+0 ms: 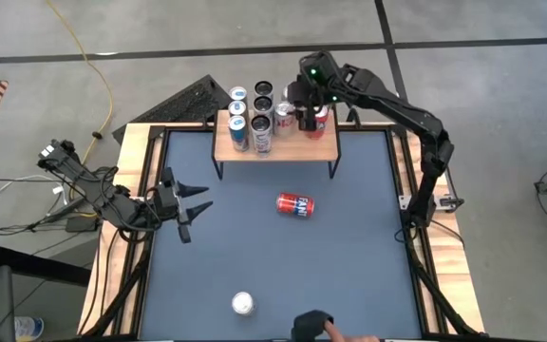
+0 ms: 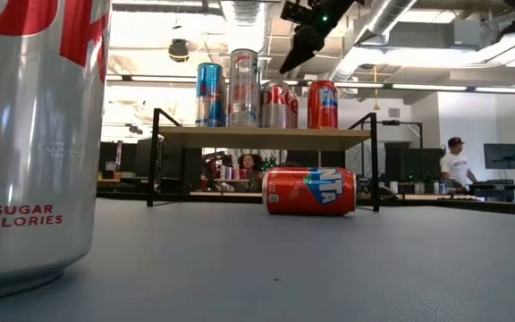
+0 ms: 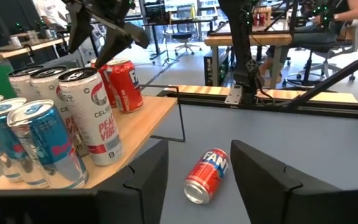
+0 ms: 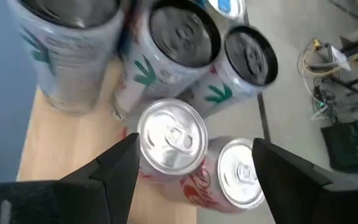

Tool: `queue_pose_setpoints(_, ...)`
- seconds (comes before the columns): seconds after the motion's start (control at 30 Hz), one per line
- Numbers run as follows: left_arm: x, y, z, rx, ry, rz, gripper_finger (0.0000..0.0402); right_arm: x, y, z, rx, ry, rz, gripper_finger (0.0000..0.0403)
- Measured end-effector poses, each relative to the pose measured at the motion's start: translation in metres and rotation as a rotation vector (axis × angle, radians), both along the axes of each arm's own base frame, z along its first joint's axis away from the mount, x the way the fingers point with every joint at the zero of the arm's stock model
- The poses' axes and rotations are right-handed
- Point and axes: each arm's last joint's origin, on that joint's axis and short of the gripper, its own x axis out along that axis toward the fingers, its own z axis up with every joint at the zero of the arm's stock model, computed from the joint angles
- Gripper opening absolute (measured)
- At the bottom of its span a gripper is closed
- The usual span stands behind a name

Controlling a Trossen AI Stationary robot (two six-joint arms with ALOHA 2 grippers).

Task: Place canned beverage on shelf
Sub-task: Adjust the silver soda can

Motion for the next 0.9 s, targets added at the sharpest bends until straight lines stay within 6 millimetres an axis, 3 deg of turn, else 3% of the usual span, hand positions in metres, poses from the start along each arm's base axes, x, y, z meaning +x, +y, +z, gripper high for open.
queue_pose_setpoints(0.23, 0.000, 0.000, 0.000, 0.001, 0.002, 0.003, 0.0212, 0.007, 0.009, 0.002, -0.030, 0.047, 0.085, 0.0292)
queue_pose_setpoints(0.37, 0.001, 0.003, -0.001, -0.020, -0.002, 0.029, 0.0231, 0.020, 0.000, -0.003, -0.013, 0.107, 0.090, 0.0292)
queue_pose_setpoints(0.47, 0.002, 0.005, -0.003, -0.027, 0.006, 0.045, 0.0236, 0.028, -0.007, -0.005, -0.012, 0.132, 0.066, 0.0292)
queue_pose_setpoints(0.9, 0.003, 0.007, -0.005, -0.032, 0.024, 0.048, 0.0236, 0.021, -0.017, -0.004, 0.031, 0.140, 0.061, 0.0292)
